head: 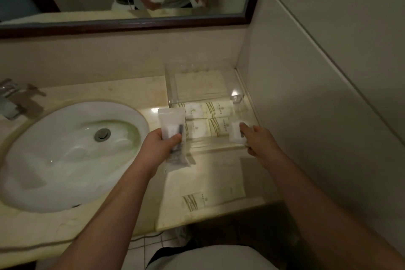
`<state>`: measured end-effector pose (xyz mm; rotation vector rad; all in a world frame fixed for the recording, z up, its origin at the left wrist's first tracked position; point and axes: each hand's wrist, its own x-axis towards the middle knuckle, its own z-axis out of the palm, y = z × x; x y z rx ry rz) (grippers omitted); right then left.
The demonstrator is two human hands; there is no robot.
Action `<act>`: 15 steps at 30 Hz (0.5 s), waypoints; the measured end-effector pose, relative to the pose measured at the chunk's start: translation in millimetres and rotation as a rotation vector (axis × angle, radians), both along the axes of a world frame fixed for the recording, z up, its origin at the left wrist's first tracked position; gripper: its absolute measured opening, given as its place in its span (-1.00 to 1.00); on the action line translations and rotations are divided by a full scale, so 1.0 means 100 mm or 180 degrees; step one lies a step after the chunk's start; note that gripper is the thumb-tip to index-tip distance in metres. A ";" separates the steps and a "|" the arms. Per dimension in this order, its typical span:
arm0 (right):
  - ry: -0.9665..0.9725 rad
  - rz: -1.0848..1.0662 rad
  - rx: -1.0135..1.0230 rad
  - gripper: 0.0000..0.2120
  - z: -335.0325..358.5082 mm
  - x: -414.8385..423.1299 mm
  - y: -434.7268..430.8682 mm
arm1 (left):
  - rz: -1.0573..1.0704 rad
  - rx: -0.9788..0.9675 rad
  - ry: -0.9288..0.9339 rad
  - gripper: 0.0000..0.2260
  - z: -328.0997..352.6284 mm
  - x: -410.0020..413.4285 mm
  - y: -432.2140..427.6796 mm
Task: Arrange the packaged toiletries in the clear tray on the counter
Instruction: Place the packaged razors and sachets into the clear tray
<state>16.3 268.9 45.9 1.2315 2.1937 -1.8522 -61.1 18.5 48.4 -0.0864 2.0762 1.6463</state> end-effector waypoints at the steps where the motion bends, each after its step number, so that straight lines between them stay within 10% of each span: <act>1: -0.0013 -0.0183 -0.0258 -0.79 -0.02 -0.05 0.00 | 0.0002 0.0055 -0.0038 -0.82 -0.01 -0.06 0.02; 15: -0.0038 -0.0747 -0.0796 -0.90 -0.22 -0.41 0.07 | -0.0920 -0.0527 -0.0234 -0.83 -0.24 -0.64 0.39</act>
